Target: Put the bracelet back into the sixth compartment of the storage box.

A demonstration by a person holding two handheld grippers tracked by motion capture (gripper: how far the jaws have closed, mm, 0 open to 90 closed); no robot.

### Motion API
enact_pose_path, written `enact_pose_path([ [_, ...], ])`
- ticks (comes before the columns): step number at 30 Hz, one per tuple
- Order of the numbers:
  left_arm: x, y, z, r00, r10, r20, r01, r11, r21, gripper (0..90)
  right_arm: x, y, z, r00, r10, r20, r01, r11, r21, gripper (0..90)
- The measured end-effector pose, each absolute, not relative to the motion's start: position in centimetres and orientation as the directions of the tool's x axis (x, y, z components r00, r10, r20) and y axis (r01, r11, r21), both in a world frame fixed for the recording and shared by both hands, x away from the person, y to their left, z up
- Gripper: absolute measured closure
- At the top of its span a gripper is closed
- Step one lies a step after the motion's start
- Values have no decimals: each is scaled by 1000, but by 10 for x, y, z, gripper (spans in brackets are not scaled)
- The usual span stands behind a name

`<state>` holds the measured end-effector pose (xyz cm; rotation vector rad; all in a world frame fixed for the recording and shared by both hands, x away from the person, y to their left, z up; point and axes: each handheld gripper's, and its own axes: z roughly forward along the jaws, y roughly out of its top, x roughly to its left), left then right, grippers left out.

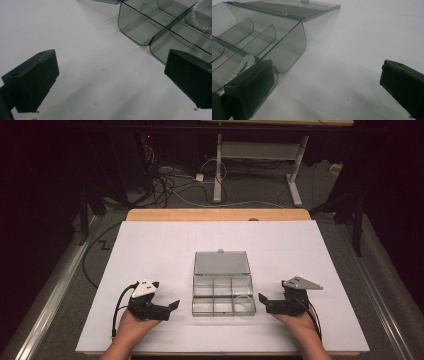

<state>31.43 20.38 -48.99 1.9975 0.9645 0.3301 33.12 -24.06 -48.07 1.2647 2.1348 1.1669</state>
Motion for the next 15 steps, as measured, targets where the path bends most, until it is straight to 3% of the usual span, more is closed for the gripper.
enact_pose_path([
  [10, 332, 197, -489, 640, 747, -181, 538, -267, 799, 0, 340, -240, -480, -514, 855, 73, 510, 236, 827, 5],
  [15, 342, 191, -490, 642, 749, -168, 535, -279, 797, 0, 344, -241, -480, -501, 862, 80, 511, 220, 831, 6],
])
